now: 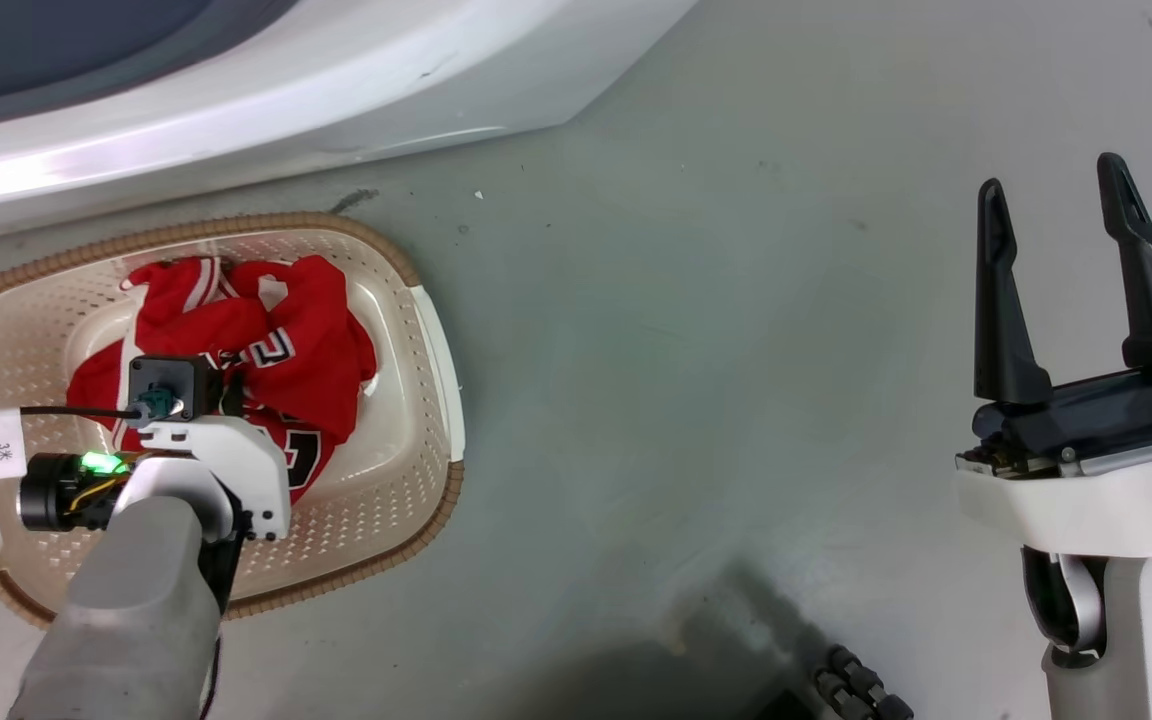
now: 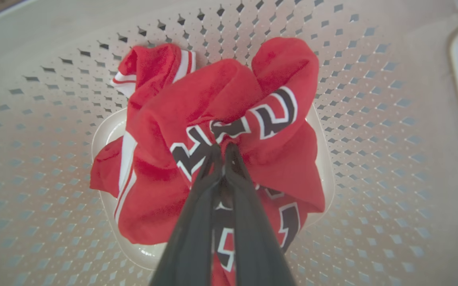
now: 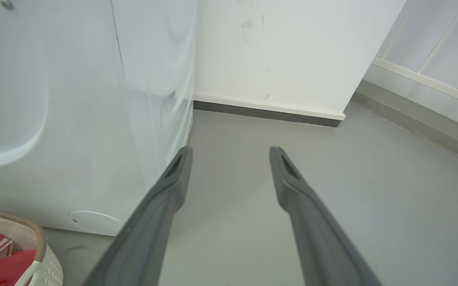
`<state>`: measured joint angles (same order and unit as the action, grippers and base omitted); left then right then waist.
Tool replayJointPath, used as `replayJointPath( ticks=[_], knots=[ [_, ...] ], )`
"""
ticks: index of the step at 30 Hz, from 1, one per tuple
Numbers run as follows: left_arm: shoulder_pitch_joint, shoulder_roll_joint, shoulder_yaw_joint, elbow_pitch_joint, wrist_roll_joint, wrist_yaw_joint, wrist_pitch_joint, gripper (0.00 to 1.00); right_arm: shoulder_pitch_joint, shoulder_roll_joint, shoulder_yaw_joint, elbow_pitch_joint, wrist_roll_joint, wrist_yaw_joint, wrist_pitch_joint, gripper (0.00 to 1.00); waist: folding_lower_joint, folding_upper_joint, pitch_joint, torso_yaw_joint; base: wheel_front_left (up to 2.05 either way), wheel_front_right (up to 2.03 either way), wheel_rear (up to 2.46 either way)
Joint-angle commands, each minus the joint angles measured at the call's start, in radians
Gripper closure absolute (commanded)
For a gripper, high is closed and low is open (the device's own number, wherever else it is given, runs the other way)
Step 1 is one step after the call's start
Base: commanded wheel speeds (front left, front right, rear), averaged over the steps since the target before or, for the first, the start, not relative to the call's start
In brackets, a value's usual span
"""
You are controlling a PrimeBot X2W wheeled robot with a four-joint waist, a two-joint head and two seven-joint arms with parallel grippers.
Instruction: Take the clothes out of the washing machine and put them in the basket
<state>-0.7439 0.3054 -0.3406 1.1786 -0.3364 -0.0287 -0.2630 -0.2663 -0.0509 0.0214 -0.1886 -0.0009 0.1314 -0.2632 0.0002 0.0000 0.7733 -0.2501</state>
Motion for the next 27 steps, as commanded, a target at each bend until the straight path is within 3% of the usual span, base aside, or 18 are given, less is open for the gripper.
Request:
replayJointPath(
  ticks=[1,14,27],
  knots=[
    [-0.004,-0.011,0.011,-0.005,-0.007,0.006,-0.002,0.0,-0.005,0.001,-0.002,0.007,-0.006,-0.001,-0.002,0.0,-0.0002,0.0,-0.018,0.008,0.0,0.0,0.0],
    [0.125,-0.063,0.082,-0.183,-0.01,-0.013,-0.002,0.0,0.022,0.001,-0.021,0.04,-0.033,-0.001,-0.002,0.0,-0.0002,0.0,-0.225,0.106,0.0,0.0,0.0],
    [0.358,-0.135,0.249,-0.617,0.062,-0.049,-0.003,0.0,0.096,0.001,-0.055,0.086,-0.055,-0.001,-0.002,0.0,-0.0002,0.0,-0.476,0.215,0.0,0.0,0.0]
  ],
)
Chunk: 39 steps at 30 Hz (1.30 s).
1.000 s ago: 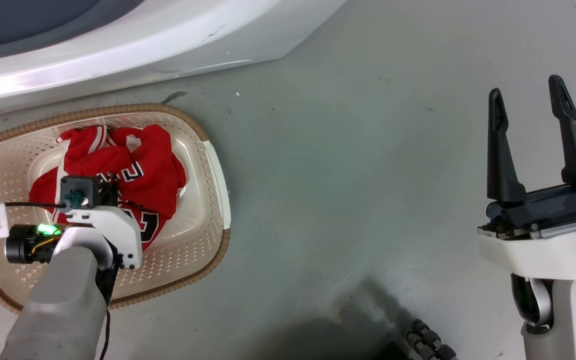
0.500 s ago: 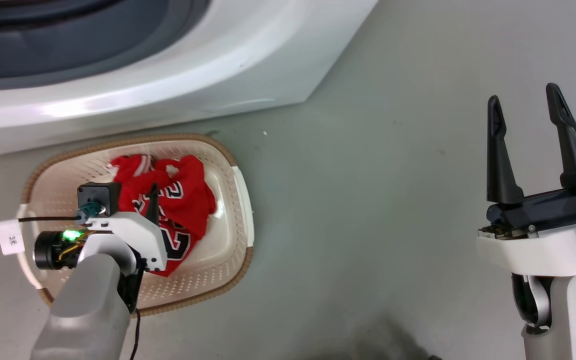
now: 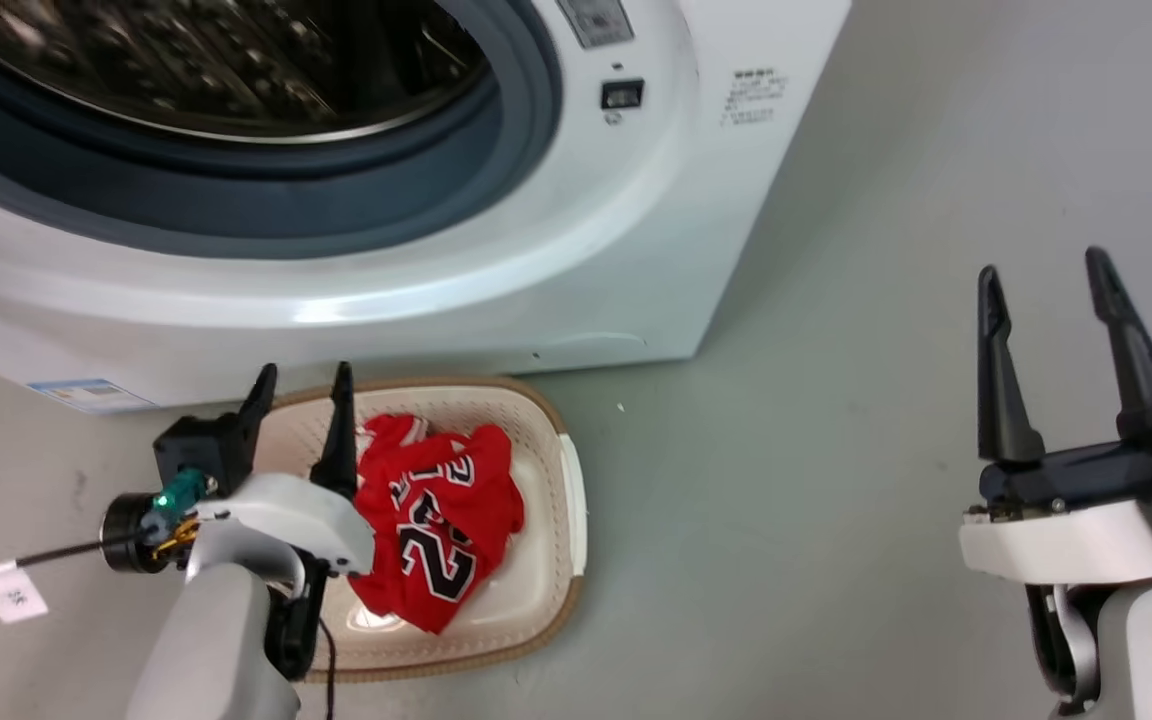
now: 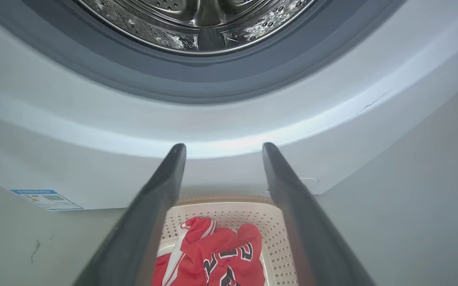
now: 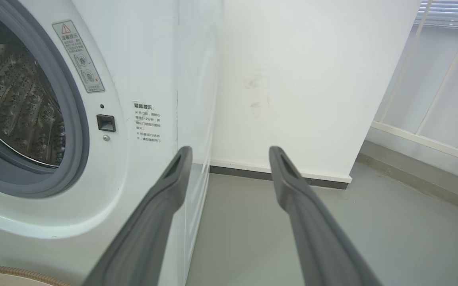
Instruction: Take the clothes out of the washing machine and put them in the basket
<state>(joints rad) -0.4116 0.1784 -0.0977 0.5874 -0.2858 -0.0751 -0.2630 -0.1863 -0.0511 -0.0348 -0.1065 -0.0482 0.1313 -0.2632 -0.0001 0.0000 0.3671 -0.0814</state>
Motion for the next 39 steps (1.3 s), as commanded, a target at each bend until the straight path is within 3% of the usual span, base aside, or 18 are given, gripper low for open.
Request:
replayJointPath(
  ticks=[1,16,24,39],
  knots=[
    [0.043,-0.015,0.015,-0.063,0.024,-0.005,-0.003,0.0,0.022,0.002,0.002,0.006,-0.009,-0.001,-0.002,0.0,0.0001,0.0,-0.084,0.052,0.0,0.0,0.0],
    [0.332,-0.097,0.065,-0.521,0.194,0.008,-0.003,0.0,0.121,0.002,-0.009,0.026,0.011,-0.001,-0.002,0.0,0.0001,0.0,-0.223,0.08,0.0,0.0,0.0],
    [0.442,-0.122,0.103,-0.56,0.191,0.042,-0.003,0.0,0.173,0.002,-0.018,0.037,0.026,-0.001,-0.002,0.0,0.0001,0.0,-0.273,0.085,0.0,0.0,0.0],
    [0.46,-0.128,0.09,-0.619,0.229,0.051,-0.003,0.0,0.204,0.002,-0.028,0.066,0.029,-0.001,-0.002,0.0,0.0001,0.0,-0.286,0.08,0.0,0.0,0.0]
  ],
)
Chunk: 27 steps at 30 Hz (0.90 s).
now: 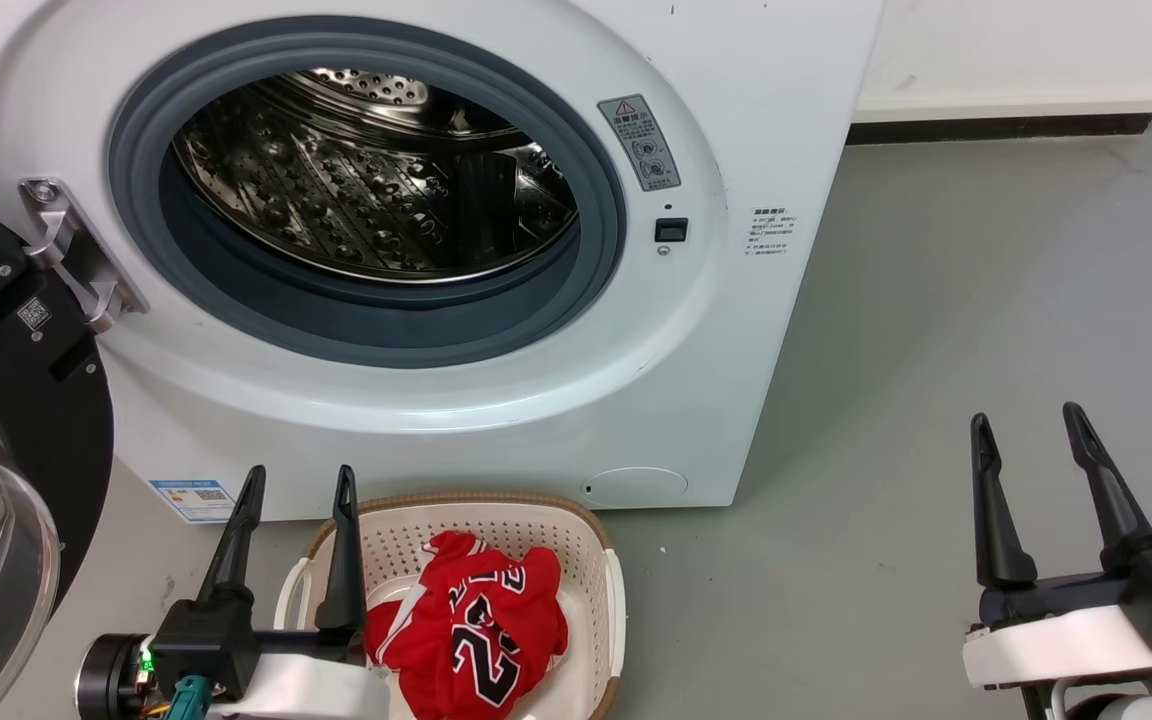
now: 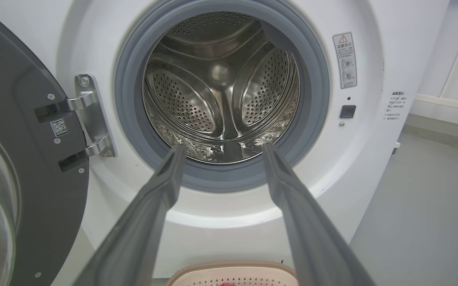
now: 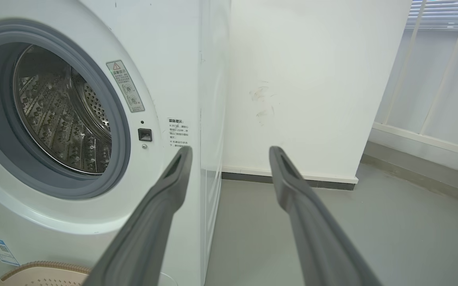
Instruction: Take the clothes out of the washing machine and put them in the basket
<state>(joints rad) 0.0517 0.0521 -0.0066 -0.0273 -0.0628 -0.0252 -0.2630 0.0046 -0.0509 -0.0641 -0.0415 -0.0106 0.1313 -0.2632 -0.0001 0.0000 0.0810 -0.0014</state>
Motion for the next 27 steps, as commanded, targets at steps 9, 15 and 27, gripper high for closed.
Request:
replayJointPath(
  ticks=[9,15,27],
  knots=[
    [-0.01,-0.002,-0.011,-0.011,-0.019,0.004,-0.003,0.0,0.009,0.001,0.006,0.014,-0.007,-0.001,-0.002,0.0,0.0001,0.0,0.001,-0.007,0.0,0.0,0.0],
    [0.011,0.0,-0.019,0.021,-0.054,0.001,0.007,1.0,0.005,0.0,0.013,0.042,0.03,0.0,0.007,1.0,0.0001,0.0,0.001,-0.007,0.0,0.0,0.0],
    [-0.019,0.016,-0.014,0.062,-0.316,-0.015,0.053,1.0,-0.017,-0.015,0.02,0.082,0.308,0.0,0.054,1.0,0.0001,0.0,-0.007,-0.007,0.0,0.0,0.0]
  ],
)
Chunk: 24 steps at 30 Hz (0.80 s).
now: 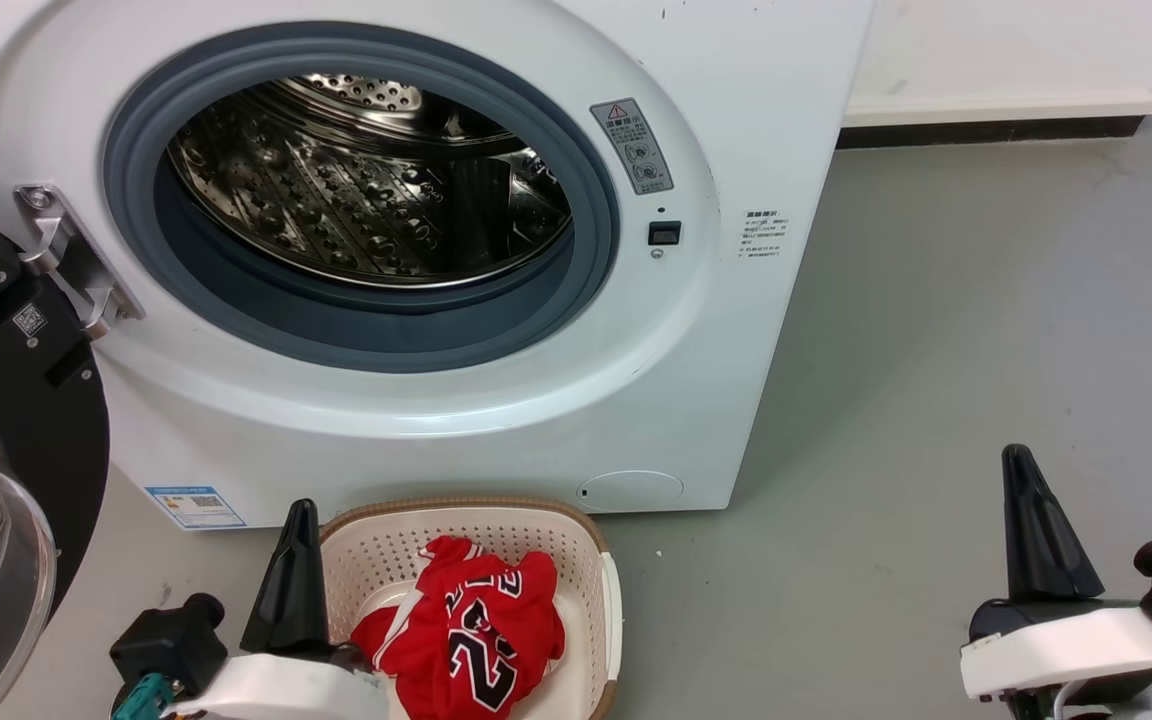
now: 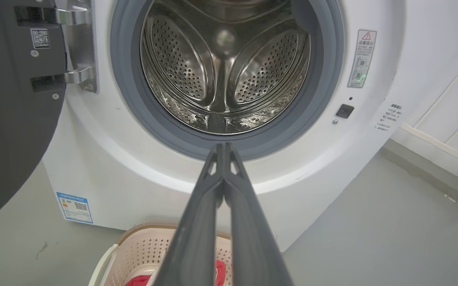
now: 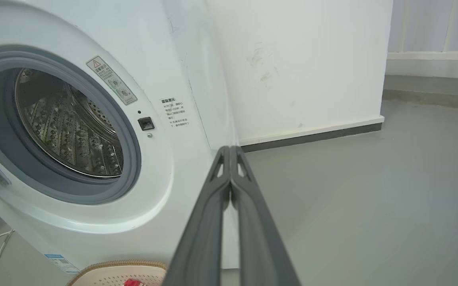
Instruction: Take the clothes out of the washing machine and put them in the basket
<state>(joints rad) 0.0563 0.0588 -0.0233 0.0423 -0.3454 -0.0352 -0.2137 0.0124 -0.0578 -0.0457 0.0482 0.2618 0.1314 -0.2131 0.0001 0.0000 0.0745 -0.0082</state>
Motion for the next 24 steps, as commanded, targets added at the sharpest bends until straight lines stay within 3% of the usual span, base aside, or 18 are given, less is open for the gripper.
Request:
replayJointPath(
  ticks=[1,24],
  knots=[
    [-0.026,0.01,0.003,-0.004,-0.053,-0.007,0.007,1.0,-0.027,-0.009,0.002,-0.004,0.057,0.0,0.007,1.0,0.0,0.0,-0.001,0.0,0.0,0.0,0.0],
    [-0.073,0.024,0.017,0.061,-0.445,-0.036,0.083,1.0,-0.057,-0.023,0.006,0.055,0.471,0.0,0.085,1.0,0.0,0.0,-0.016,0.002,0.0,0.0,0.0]
  ],
)
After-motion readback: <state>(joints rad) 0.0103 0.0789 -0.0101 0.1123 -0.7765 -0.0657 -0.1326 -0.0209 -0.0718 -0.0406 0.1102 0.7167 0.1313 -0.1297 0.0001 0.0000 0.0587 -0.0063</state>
